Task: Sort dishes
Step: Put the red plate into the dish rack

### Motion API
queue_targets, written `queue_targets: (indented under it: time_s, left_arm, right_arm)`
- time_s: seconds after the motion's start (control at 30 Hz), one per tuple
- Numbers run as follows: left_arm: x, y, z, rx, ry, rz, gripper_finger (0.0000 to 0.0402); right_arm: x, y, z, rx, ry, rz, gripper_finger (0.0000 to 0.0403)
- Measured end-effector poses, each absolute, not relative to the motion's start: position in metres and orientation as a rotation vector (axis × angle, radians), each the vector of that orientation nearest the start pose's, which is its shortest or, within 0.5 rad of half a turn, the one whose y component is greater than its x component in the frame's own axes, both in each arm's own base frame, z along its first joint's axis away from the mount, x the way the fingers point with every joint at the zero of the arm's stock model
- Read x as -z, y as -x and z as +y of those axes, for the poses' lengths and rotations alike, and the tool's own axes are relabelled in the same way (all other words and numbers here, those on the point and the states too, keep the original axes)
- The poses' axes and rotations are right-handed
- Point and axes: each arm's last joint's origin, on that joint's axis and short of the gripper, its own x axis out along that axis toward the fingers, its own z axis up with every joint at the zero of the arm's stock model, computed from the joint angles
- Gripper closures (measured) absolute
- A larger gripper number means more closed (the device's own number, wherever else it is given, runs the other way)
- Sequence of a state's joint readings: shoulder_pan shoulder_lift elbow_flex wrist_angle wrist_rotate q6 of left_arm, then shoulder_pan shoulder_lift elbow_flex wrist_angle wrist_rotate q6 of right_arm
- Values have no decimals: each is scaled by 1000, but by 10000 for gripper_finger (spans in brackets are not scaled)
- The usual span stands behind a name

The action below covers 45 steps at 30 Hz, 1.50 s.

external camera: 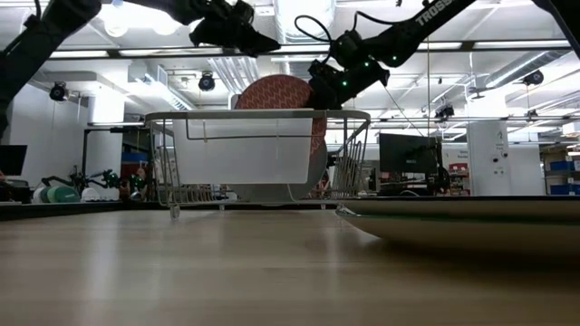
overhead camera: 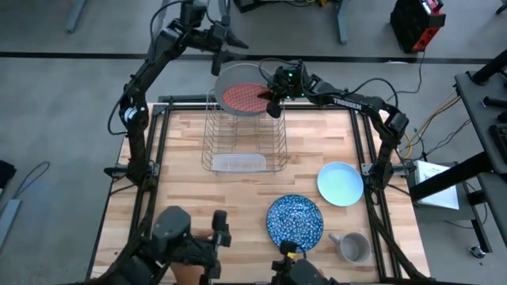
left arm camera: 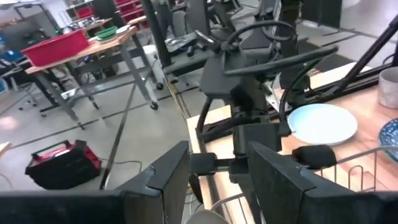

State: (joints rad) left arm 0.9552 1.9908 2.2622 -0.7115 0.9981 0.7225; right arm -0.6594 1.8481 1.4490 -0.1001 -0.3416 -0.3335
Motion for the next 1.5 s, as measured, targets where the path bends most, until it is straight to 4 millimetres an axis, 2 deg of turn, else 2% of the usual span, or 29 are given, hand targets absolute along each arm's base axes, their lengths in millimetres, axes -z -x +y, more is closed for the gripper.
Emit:
queue_targets:
  time_s: [0.1, 0.23, 0.33, 0.47, 0.63, 0.7, 0.77, 0.9, 1.03, 1.13, 1.23, 1.33, 1.5]
  left_arm:
    - [-433, -267, 327, 165, -337, 202, 248]
    - [-443, -268, 303, 219, -332, 212, 252]
    - [-447, -267, 281, 275, -326, 244, 275]
    - [-439, -266, 265, 362, -289, 303, 316]
    - [-413, -261, 261, 465, -182, 334, 359]
    - [-413, -257, 259, 470, -173, 329, 372]
    - [-421, -251, 253, 462, -191, 318, 386]
    - [-445, -234, 236, 390, -253, 344, 400]
    - [-476, -216, 220, 138, -325, 413, 400]
    - [-487, -205, 211, 3, -321, 415, 400]
    - [-479, -196, 200, 12, -276, 427, 400]
    - [-467, -188, 193, -71, -242, 443, 400]
    - [-441, -178, 180, -186, -222, 315, 401]
  right_arm:
    - [-272, -342, -253, 233, 85, 485, 381]
    - [-272, -342, -253, 233, 89, 485, 381]
    - [-272, -342, -253, 233, 92, 483, 381]
    - [-273, -342, -253, 232, 102, 481, 381]
    - [-273, -342, -253, 233, 97, 481, 381]
    - [-273, -342, -253, 233, 98, 481, 381]
    - [-274, -341, -252, 233, 103, 479, 381]
    - [-276, -340, -252, 232, 119, 476, 381]
    - [-275, -340, -253, 231, 120, 481, 381]
    - [-275, -340, -253, 230, 120, 481, 381]
    - [-275, -340, -252, 230, 118, 481, 381]
    - [-275, -341, -252, 229, 117, 480, 381]
    - [-274, -342, -251, 226, 115, 482, 381]
